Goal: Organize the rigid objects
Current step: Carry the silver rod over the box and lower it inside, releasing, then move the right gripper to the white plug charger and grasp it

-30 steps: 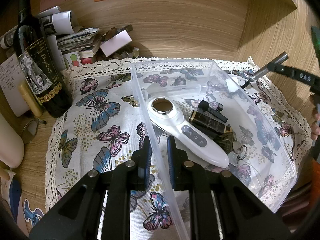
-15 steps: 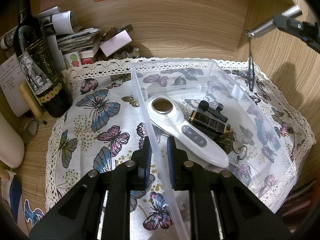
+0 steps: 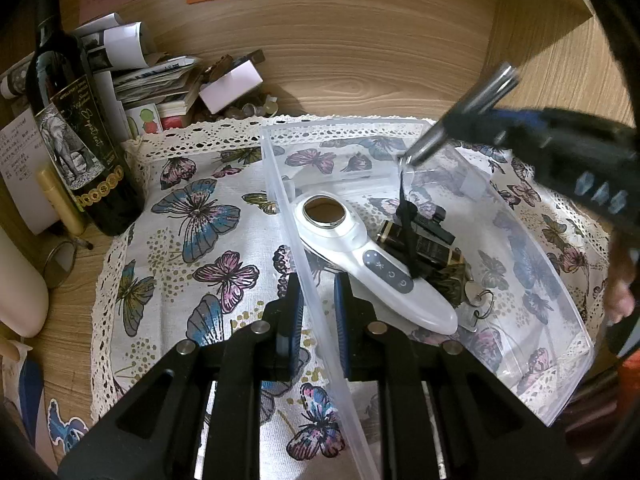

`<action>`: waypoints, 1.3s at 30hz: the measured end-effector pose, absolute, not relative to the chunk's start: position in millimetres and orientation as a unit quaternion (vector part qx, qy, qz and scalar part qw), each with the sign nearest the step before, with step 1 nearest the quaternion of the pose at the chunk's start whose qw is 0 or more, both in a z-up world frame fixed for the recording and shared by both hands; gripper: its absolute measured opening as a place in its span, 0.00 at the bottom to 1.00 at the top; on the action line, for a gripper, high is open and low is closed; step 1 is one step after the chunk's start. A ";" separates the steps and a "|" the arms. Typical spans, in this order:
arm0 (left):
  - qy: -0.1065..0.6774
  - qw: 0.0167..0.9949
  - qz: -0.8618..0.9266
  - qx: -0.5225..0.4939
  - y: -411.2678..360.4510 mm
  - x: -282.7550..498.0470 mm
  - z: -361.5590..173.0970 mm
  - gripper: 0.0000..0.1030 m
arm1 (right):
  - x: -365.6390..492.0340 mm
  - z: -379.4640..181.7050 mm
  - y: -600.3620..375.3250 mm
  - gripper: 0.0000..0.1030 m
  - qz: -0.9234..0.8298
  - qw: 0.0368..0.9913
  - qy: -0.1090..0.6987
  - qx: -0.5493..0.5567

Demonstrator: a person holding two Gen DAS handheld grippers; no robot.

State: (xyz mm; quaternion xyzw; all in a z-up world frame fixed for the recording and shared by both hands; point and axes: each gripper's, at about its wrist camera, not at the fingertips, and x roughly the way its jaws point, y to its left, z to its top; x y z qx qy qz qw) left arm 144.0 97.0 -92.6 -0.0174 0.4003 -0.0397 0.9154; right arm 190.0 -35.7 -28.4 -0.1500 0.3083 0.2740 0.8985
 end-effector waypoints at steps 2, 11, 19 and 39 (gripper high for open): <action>0.400 0.916 -0.040 -0.018 97.3 143.8 -92.6 0.14 | 193.2 -39.9 -30.1 0.14 0.274 0.890 0.324 -0.166; 0.400 0.915 -0.040 -0.018 96.8 144.0 -92.5 0.14 | 187.2 -64.6 -26.6 0.14 0.281 0.862 0.370 -0.205; 0.400 0.915 -0.040 -0.018 96.4 144.0 -92.5 0.14 | 170.1 -70.5 -33.9 0.14 0.294 0.842 0.400 -0.213; 0.400 0.915 -0.039 -0.017 96.3 144.1 -92.6 0.14 | 159.6 -13.0 -86.6 0.55 0.253 0.899 0.330 -0.142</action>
